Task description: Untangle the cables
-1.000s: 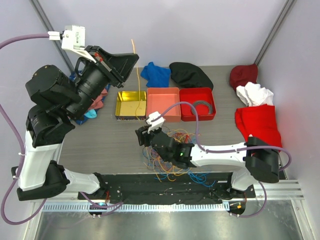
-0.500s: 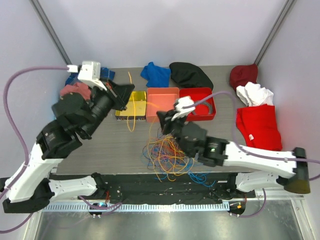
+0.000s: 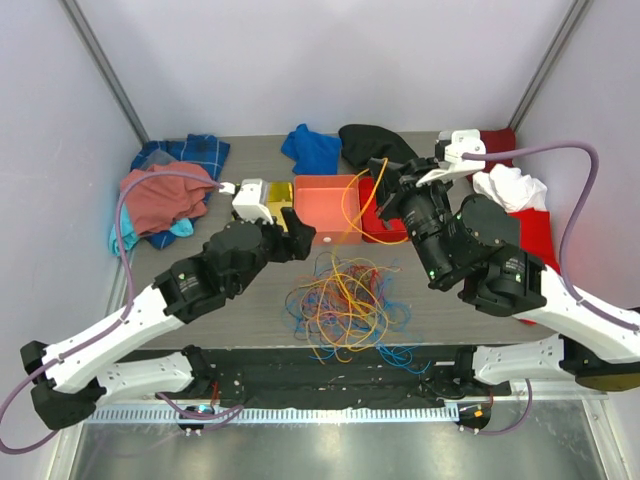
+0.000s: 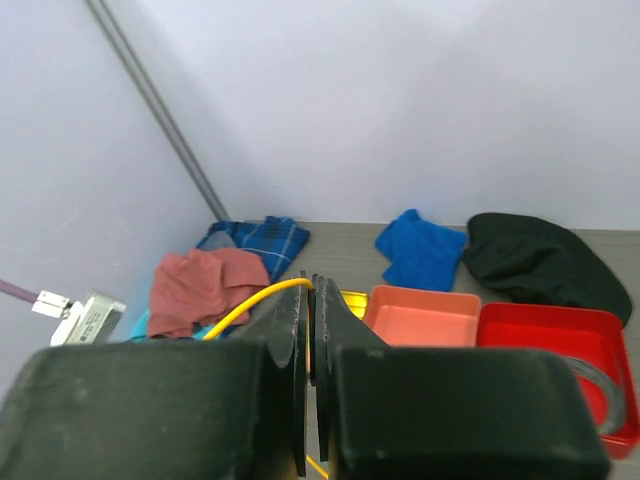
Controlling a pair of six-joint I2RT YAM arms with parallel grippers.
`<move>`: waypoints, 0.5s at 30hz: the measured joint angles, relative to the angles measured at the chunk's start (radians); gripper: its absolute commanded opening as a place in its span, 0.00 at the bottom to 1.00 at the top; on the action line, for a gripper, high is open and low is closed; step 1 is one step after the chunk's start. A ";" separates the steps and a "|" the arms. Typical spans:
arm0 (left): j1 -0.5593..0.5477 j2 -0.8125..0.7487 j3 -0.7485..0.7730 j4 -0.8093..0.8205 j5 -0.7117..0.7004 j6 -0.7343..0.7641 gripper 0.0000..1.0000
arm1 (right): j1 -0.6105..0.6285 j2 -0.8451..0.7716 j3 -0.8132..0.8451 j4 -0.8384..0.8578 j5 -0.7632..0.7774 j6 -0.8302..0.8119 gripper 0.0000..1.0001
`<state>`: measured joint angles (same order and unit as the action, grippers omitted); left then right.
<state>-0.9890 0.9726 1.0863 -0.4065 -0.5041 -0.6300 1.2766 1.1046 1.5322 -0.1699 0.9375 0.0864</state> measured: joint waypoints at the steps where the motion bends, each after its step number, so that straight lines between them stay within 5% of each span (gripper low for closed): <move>1: 0.000 0.001 -0.011 0.009 0.001 -0.011 0.84 | 0.000 0.008 0.014 -0.012 0.013 -0.013 0.01; 6: 0.000 -0.044 -0.084 0.036 -0.011 -0.062 0.92 | 0.000 0.026 0.029 -0.050 0.085 -0.061 0.01; 15: 0.000 -0.173 -0.285 -0.016 -0.106 -0.229 0.85 | -0.060 0.059 0.029 -0.061 0.121 -0.086 0.01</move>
<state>-0.9890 0.7994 0.8017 -0.4221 -0.6098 -0.8585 1.2171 1.1633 1.5616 -0.2310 1.0588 0.0002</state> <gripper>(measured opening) 0.885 0.033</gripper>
